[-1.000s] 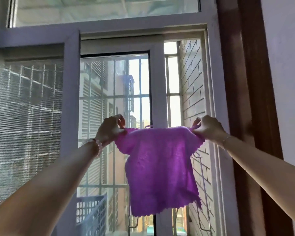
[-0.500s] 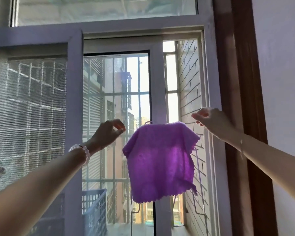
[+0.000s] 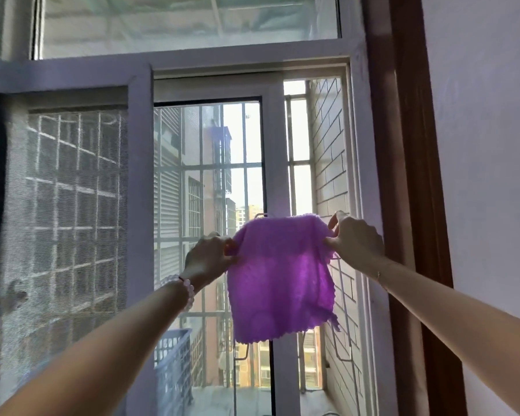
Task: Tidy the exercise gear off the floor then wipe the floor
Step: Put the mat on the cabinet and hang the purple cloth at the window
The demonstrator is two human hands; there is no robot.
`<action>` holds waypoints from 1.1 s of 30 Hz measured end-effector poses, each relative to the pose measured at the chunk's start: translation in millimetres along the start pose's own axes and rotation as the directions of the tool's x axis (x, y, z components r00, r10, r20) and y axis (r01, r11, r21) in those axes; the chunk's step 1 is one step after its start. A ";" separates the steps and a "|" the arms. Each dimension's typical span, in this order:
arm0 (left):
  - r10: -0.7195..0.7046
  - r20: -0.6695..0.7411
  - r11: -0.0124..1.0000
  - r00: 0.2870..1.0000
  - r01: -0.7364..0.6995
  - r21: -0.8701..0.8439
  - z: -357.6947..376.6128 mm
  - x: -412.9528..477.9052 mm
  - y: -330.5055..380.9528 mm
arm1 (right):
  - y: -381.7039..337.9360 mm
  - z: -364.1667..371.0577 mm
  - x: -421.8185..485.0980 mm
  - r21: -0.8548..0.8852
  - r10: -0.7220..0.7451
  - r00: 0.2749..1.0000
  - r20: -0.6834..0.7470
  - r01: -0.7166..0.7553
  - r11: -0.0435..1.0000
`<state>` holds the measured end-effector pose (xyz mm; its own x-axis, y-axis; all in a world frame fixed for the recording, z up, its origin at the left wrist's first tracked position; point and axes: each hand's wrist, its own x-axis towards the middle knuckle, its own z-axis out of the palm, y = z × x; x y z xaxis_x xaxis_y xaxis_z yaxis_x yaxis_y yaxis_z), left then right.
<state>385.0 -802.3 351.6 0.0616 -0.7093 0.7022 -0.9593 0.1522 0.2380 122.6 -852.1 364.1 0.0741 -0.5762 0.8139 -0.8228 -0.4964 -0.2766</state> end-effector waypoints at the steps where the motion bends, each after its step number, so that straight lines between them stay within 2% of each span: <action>1: -0.012 0.005 1.000 1.000 0.012 -0.012 1.4 0.9 -0.5 | 0.8 0.6 1.1 0.002 0.007 1.000 -0.011 -0.007 1.000; 5: -0.026 -0.032 0.998 0.999 0.024 -0.063 7.2 4.0 6.7 | -0.3 4.7 1.8 0.051 0.021 1.000 0.001 -0.021 0.998; 7: -0.028 -0.051 0.999 0.998 0.027 -0.029 9.4 4.5 9.9 | -0.8 10.2 0.6 0.005 0.010 1.000 0.003 -0.010 1.000; 11: -0.024 -0.083 1.000 0.996 0.025 0.011 4.2 13.7 3.0 | 3.6 9.9 8.0 -0.023 0.036 0.997 -0.073 -0.038 0.999; 15: 0.000 -0.080 0.999 0.997 -0.002 -0.035 -14.8 33.7 -3.5 | 13.1 -10.2 34.3 -0.015 0.021 0.992 -0.126 -0.023 1.000; 18: -0.001 -0.153 0.995 0.988 -0.014 -0.096 -28.6 55.8 1.3 | 18.2 -15.6 53.5 0.034 -0.003 0.986 -0.166 0.009 0.999; 23: 0.038 -0.213 0.990 0.976 -0.066 -0.126 -45.9 96.3 11.4 | 22.5 -16.6 80.9 0.015 0.014 0.981 -0.192 -0.012 1.000; 28: 0.075 -0.093 0.985 0.993 -0.089 -0.146 -39.9 107.6 0.7 | 27.6 -7.6 89.1 -0.026 0.017 0.992 -0.123 -0.021 0.999; 33: 0.133 0.099 0.966 0.986 -0.107 -0.237 -38.3 95.2 -6.1 | 25.9 3.8 84.2 0.001 0.006 0.999 0.053 -0.006 1.000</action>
<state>407.3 -844.3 442.8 -0.0942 -0.7473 0.6577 -0.8673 0.3860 0.3143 109.6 -915.9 423.5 0.0992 -0.6128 0.7840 -0.8226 -0.4938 -0.2819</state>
